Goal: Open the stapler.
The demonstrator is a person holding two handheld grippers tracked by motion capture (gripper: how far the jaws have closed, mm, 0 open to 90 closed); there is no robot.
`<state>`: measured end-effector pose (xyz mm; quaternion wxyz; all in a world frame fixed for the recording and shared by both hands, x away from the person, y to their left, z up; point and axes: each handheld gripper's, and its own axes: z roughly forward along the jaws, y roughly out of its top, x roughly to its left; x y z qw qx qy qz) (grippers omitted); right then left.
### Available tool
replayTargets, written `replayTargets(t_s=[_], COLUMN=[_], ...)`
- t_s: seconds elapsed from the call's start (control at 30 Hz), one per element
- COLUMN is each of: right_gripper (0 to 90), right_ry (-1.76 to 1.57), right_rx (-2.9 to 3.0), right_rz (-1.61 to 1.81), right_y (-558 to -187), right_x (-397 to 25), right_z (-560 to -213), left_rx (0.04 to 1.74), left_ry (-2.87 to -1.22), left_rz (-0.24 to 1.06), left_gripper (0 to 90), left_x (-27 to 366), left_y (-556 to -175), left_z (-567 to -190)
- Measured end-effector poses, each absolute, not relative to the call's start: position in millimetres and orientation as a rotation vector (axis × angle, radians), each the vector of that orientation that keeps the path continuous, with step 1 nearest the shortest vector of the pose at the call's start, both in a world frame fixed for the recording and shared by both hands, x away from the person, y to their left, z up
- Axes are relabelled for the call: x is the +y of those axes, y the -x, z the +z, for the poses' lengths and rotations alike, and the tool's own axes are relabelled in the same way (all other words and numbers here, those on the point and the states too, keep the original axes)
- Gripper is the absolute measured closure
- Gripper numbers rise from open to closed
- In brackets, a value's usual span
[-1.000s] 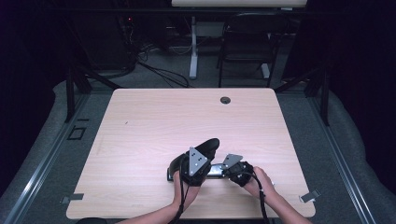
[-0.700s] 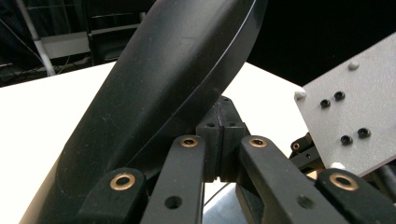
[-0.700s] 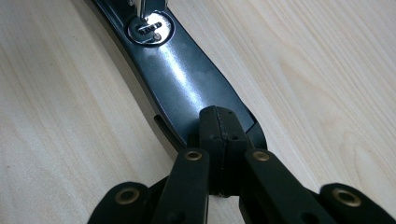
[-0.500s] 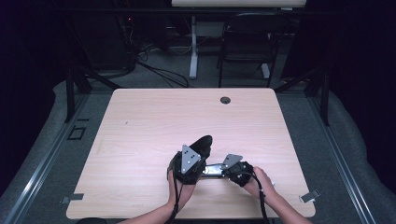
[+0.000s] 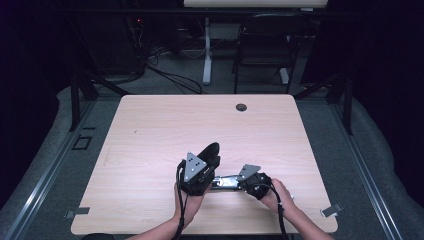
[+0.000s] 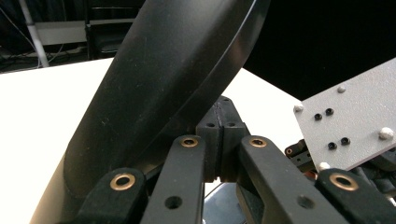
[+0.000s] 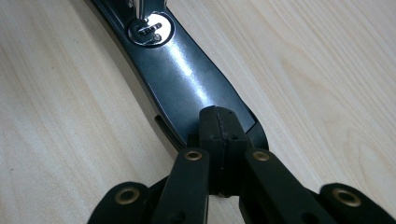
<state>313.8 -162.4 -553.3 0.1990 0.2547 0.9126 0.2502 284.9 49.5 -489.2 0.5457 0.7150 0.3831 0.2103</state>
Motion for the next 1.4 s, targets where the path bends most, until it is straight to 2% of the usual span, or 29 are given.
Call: replayTargets(t_s=[0.47,0.67,0.97,1.23,1.4], right_gripper=[90.0,90.0,90.0,90.0,90.0], right_ry=[-0.738,-0.750,-0.765,-0.792,-0.793], right_rx=[2.580,2.589,2.597,2.613,2.608], right_rz=[0.697,0.694,0.713,0.730,0.726], right_y=[-318.3,-320.4,-322.2,-325.3,-324.9], right_x=[-166.2,-165.8,-165.9,-168.8,-168.1], right_z=[-551.1,-550.4,-550.5,-549.8,-549.8], left_rx=[0.926,0.926,0.922,0.879,0.854], left_ry=[-1.681,-1.682,-1.674,-1.723,-1.777], left_rz=[0.477,0.517,0.543,0.558,0.522], left_gripper=[90.0,90.0,90.0,90.0,90.0], left_x=[55.0,57.1,80.8,94.8,98.4], left_y=[-285.0,-282.1,-280.4,-280.8,-282.1], left_z=[-485.7,-484.3,-476.0,-472.1,-469.5])
